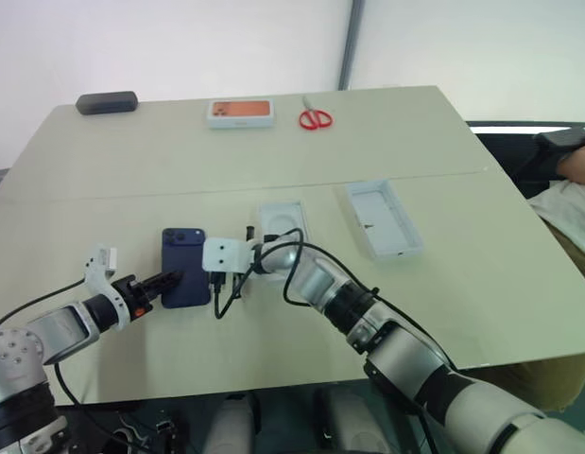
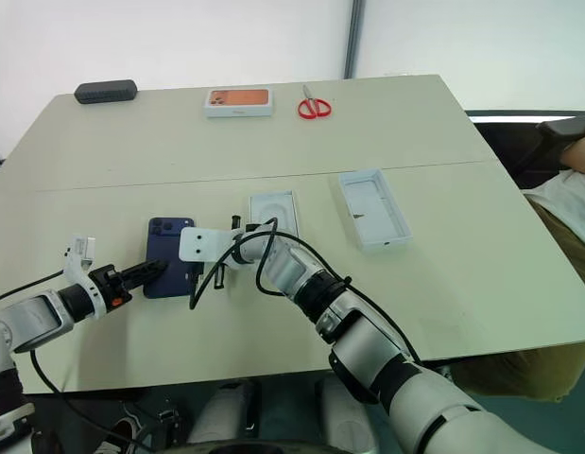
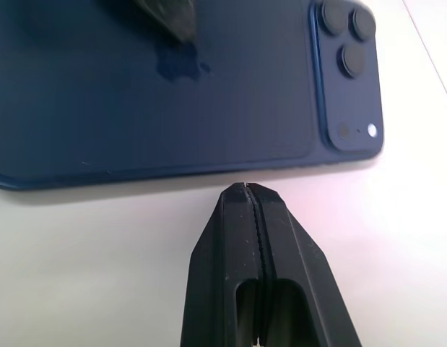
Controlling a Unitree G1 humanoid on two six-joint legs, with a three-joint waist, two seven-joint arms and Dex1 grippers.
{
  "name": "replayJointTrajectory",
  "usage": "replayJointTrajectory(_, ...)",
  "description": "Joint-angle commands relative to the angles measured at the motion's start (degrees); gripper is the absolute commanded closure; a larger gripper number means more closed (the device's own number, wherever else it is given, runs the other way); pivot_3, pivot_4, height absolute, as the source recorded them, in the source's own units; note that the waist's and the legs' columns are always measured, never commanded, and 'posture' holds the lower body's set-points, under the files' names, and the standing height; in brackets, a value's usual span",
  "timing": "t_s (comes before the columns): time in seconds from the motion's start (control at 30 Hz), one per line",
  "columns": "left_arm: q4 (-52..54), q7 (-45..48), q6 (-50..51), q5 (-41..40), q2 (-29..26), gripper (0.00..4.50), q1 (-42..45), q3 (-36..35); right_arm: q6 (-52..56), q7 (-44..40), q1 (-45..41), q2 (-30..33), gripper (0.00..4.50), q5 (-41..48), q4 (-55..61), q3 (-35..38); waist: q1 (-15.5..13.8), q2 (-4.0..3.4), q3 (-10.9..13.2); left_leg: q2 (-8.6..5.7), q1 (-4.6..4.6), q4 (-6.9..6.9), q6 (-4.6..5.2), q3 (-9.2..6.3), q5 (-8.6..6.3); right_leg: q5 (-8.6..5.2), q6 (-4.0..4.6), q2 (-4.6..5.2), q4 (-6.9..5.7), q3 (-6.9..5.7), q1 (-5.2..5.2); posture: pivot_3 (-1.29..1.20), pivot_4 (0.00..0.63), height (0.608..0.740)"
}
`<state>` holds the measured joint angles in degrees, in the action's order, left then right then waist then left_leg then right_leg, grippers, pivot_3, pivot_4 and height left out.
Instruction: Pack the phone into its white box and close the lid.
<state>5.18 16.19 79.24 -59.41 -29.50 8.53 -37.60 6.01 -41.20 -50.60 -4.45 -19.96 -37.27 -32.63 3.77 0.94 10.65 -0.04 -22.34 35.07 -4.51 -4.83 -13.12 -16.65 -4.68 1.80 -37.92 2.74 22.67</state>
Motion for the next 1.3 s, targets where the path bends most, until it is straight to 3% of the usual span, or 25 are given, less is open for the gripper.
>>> replayJointTrajectory(0.03, -0.56, -0.75, 0.76, 0.24, 0.89, 3.21, -0.90, 1.46, 0.27, -0.28, 0.04, -0.39, 4.50, 0.26, 1.97, 0.18, -0.05, 0.01, -0.01, 0.00, 0.00, 0.01, 0.00, 0.00, 0.00, 0.00, 0.00, 0.00, 0.00, 0.00, -0.01, 0.00, 0.150, 0.740)
replayJointTrajectory(0.23, -0.36, -1.03, 1.10, -0.19, 1.99, 3.21, -0.66, 1.55, 0.34, -0.28, 0.20, -0.39, 4.50, 0.27, 2.09, 0.17, -0.32, 0.01, -0.01, -0.01, 0.00, 0.00, 0.00, -0.01, 0.00, 0.00, 0.00, 0.01, 0.00, -0.01, -0.01, 0.00, 0.150, 0.740)
replayJointTrajectory(0.4, -0.95, -1.23, 1.85, -1.93, 3.01, 4.48, -0.67, 0.68, 0.43, -0.40, 0.29, -0.16, 4.50, 0.35, 2.31, 0.29, -0.89, 0.04, -0.04, -0.01, 0.12, 0.03, 0.00, -0.02, 0.00, -0.02, 0.03, 0.01, 0.01, -0.04, -0.15, 0.00, 0.150, 0.740)
replayJointTrajectory(0.7, -4.28, -0.42, 0.30, -3.52, 2.83, 4.48, -1.42, -0.31, 0.74, -0.43, 0.73, 0.37, 4.50, 0.30, 3.10, 0.49, -0.79, 0.04, -0.04, 0.00, 0.19, 0.01, -0.01, 0.00, 0.01, -0.08, 0.15, -0.03, 0.03, 0.03, -0.16, 0.00, 0.150, 0.740)
replayJointTrajectory(0.9, -7.33, -1.46, 0.99, -9.54, 4.19, 4.48, -0.93, -3.99, 3.22, -1.71, 1.36, 0.37, 4.50, 3.19, 6.83, 3.07, -0.93, 0.07, -0.02, 0.01, 0.08, 0.01, -0.01, -0.01, 0.01, -0.05, 0.10, 0.00, 0.03, 0.03, -0.05, 0.00, 0.150, 0.740)
replayJointTrajectory(1.13, -9.67, -1.72, 0.33, -16.09, 4.37, 4.48, -1.03, -5.31, 5.34, -2.76, 2.39, 0.49, 4.50, 10.51, 11.54, 9.67, -1.19, 0.15, 0.03, 0.02, -0.14, -0.06, -0.01, -0.03, 0.00, 0.00, 0.01, 0.08, 0.10, 0.02, 0.13, 0.00, 0.150, 0.740)
replayJointTrajectory(1.3, -11.63, -1.83, -1.52, -21.70, 4.67, 4.48, -1.19, -7.17, 9.93, -5.56, 3.92, -0.51, 4.50, 22.06, 18.99, 17.55, -1.20, 0.15, 0.07, 0.05, -0.19, -0.11, -0.01, -0.02, 0.00, 0.00, 0.01, 0.13, 0.21, 0.00, 0.15, 0.00, 0.150, 0.740)
